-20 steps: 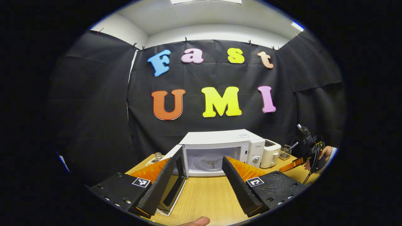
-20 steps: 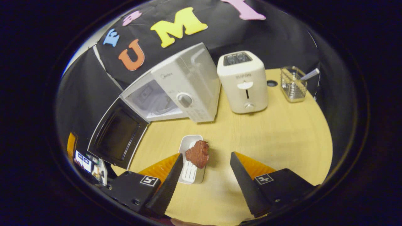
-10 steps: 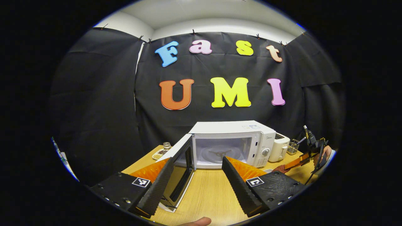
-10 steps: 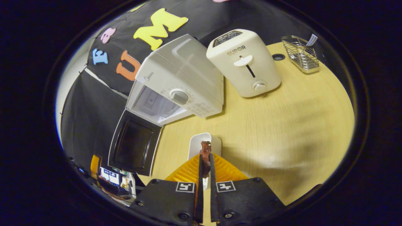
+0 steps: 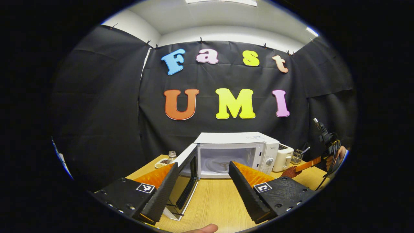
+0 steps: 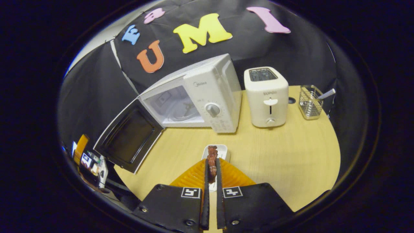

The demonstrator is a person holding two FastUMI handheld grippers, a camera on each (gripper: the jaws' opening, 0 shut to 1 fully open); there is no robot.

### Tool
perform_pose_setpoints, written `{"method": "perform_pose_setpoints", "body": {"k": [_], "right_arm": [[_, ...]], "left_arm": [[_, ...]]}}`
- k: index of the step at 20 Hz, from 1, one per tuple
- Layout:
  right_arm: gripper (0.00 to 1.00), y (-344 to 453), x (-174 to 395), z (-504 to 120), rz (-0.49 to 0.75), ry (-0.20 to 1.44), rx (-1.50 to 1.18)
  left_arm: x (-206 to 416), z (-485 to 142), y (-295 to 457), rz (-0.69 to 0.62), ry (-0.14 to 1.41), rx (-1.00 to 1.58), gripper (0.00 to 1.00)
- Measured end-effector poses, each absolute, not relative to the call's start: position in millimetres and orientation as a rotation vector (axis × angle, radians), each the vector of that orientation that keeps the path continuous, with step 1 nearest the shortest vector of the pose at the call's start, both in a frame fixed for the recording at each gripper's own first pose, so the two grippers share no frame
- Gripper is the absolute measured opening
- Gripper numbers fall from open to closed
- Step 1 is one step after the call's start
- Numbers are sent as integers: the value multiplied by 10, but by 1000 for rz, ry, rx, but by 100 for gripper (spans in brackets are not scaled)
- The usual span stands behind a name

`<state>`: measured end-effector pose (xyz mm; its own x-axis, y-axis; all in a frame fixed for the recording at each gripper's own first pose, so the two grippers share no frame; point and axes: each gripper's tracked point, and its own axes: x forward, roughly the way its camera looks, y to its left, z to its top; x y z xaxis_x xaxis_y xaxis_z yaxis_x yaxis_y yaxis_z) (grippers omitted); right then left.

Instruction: Open the microwave oven with the left hand, put the food in, and close the microwave oven.

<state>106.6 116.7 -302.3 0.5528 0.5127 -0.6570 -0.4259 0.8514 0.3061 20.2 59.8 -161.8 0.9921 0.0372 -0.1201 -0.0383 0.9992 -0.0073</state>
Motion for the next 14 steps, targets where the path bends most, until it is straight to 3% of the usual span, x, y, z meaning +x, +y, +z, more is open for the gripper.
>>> {"method": "perform_pose_setpoints", "body": {"k": [8, 14], "right_arm": [[12, 1761, 580, -2617, 580, 634, -104], [12, 2343, 525, -2508, 564, 518, -170]], "left_arm": [[54, -1658, 818, 53, 128, -20, 94], [-128, -1554, 1010, 66, 75, -12, 94]]}}
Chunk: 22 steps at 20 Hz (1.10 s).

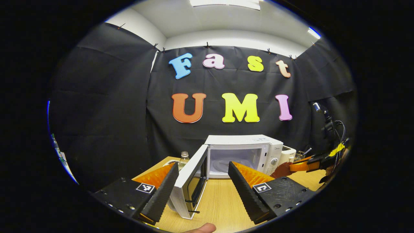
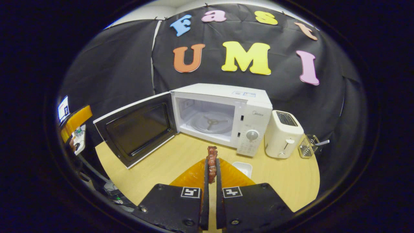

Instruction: Open the microwave oven with the left hand, put the food in, and close the microwave oven.

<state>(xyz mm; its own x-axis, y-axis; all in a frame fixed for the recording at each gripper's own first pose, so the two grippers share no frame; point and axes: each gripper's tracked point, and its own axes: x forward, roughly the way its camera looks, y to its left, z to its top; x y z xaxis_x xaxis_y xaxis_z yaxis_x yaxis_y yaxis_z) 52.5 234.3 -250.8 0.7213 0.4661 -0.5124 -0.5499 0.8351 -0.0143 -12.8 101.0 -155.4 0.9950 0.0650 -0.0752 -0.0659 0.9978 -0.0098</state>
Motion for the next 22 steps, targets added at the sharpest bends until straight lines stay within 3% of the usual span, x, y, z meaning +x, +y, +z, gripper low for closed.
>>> {"method": "perform_pose_setpoints", "body": {"k": [7, 17, 22], "right_arm": [[12, 3214, 908, -2516, 526, 407, -76], [12, 4108, 2007, -2810, 366, 357, 179], [12, 4294, 2574, -2964, 315, 302, 174]], "left_arm": [[-319, -1611, 1334, 92, 77, -17, 93], [-513, -1776, 1847, 159, 92, -6, 93], [-523, -1816, 1942, 163, 97, -31, 92]]}}
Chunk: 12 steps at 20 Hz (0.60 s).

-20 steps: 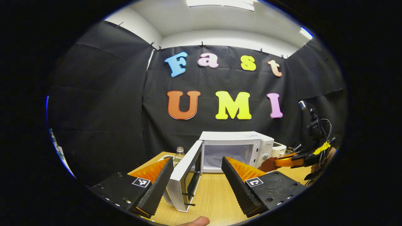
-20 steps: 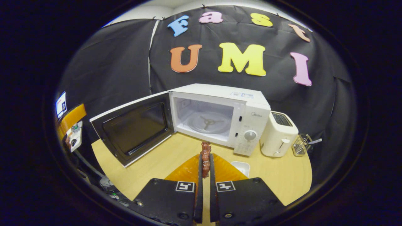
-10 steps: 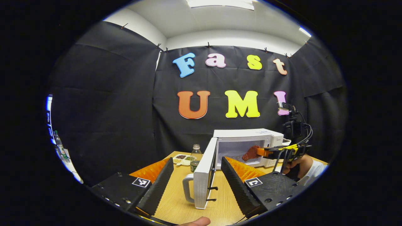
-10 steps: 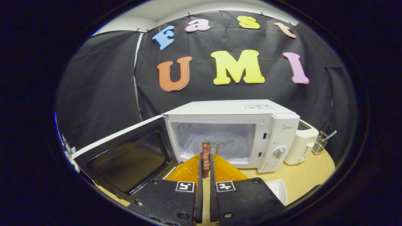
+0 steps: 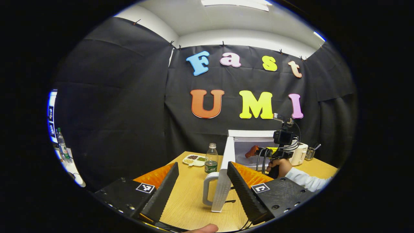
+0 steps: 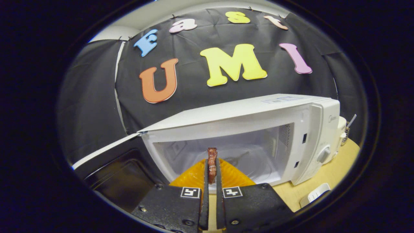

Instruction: Open the microwave oven with the left hand, put the food in, and close the microwave oven.

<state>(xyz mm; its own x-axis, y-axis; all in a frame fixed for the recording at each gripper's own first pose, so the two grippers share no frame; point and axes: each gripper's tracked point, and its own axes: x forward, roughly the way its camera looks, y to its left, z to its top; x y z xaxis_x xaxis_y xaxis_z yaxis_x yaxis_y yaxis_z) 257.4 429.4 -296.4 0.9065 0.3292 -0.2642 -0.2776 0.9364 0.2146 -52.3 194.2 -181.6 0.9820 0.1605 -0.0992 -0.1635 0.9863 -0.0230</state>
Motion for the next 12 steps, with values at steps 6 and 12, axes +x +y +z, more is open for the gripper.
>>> {"method": "perform_pose_setpoints", "body": {"k": [6, 12], "right_arm": [[12, 4390, 2961, -3110, 267, 335, 506], [14, 4377, 3083, -3304, 204, 369, 737]], "left_arm": [[-535, -1735, 2018, 184, 75, -60, 92], [-552, -1756, 1999, 187, 95, -58, 92]]}}
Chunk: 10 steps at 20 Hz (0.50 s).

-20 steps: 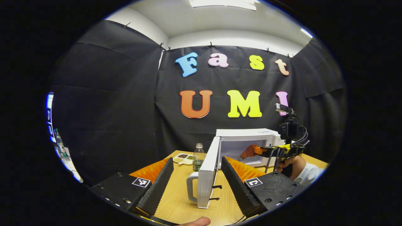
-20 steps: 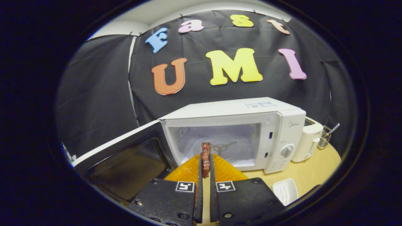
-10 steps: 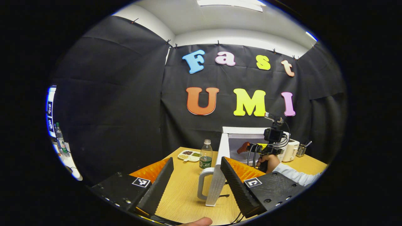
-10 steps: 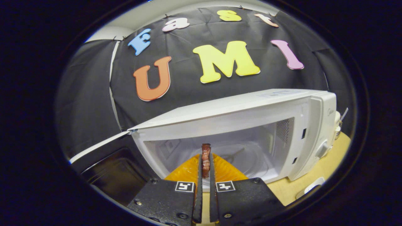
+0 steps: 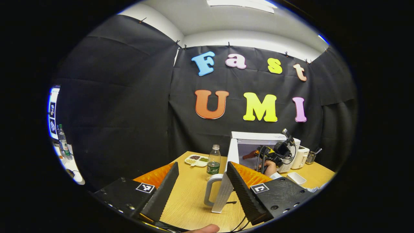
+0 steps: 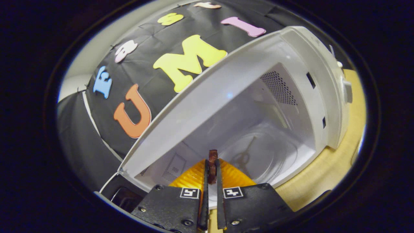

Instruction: Open the microwave oven with the left hand, put the food in, and close the microwave oven.

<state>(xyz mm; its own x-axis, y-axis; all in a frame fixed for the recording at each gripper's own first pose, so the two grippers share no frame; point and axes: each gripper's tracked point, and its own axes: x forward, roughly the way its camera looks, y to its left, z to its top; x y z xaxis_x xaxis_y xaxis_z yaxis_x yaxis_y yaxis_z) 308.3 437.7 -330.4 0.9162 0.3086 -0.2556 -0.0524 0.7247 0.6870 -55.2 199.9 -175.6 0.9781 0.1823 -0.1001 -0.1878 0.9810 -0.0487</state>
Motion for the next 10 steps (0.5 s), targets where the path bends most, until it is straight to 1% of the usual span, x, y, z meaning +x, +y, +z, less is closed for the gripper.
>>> {"method": "perform_pose_setpoints", "body": {"k": [1, 2, 3, 6, 7, 8, 9, 10], "right_arm": [[14, 4375, 3096, -3344, 198, 378, 746], [6, 4351, 3103, -3329, 192, 373, 767], [16, 4297, 3099, -3326, 177, 365, 783], [92, 4186, 3166, -3412, 128, 372, 741], [77, 4169, 3163, -3443, 125, 376, 733], [84, 4127, 3152, -3428, 120, 371, 732], [98, 4067, 3151, -3391, 110, 358, 721], [85, 4026, 3137, -3346, 104, 339, 706]], "left_arm": [[-569, -1730, 1995, 186, 91, -55, 92], [-582, -1723, 1992, 185, 89, -53, 92], [-604, -1719, 1986, 186, 89, -50, 92], [-624, -1735, 1973, 191, 92, -47, 92], [-616, -1741, 1967, 192, 94, -47, 92], [-624, -1744, 1964, 192, 96, -47, 92], [-630, -1748, 1954, 192, 98, -48, 92], [-632, -1754, 1954, 189, 99, -49, 92]]}}
